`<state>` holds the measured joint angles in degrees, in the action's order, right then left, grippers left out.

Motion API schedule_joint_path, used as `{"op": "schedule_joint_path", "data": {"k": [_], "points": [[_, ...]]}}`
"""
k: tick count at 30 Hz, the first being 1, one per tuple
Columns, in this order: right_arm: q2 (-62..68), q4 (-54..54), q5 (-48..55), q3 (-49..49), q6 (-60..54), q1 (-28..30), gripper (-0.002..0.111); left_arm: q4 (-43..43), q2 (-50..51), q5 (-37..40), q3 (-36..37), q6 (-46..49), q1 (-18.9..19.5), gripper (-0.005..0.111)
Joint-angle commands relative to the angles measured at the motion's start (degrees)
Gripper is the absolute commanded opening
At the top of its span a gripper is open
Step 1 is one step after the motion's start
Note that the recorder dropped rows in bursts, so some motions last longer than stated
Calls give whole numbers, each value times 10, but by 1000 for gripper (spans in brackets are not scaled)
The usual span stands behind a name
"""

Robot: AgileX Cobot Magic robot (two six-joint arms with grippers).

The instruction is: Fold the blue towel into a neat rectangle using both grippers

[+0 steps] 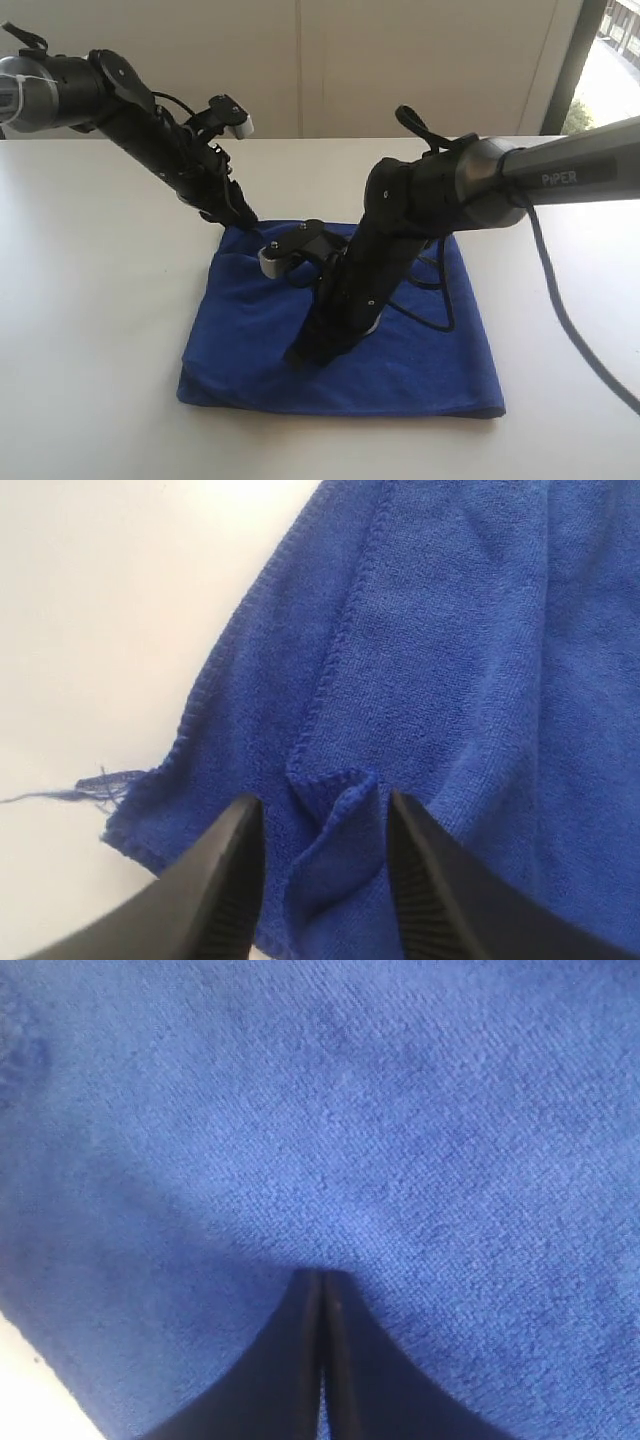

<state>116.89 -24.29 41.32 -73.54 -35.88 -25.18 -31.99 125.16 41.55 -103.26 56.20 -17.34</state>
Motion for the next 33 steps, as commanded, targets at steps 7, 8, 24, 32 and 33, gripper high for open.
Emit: {"op": "schedule_joint_path", "data": {"k": [7, 8, 24, 32, 33], "points": [[22, -8, 4, 4, 1, 0, 0, -42, 25, -10, -3, 44, 0, 46], [22, -9, 4, 4, 1, 0, 0, -44, 28, -10, -3, 44, 0, 46], [22, -9, 5, 4, 1, 0, 0, -48, 34, -12, -3, 51, 0, 0], [22, -9, 6, 4, 1, 0, 0, -27, 24, -51, -3, -8, 1, 0], [22, -9, 7, 4, 1, 0, 0, -10, 22, -62, -3, -30, 1, 0]]}}
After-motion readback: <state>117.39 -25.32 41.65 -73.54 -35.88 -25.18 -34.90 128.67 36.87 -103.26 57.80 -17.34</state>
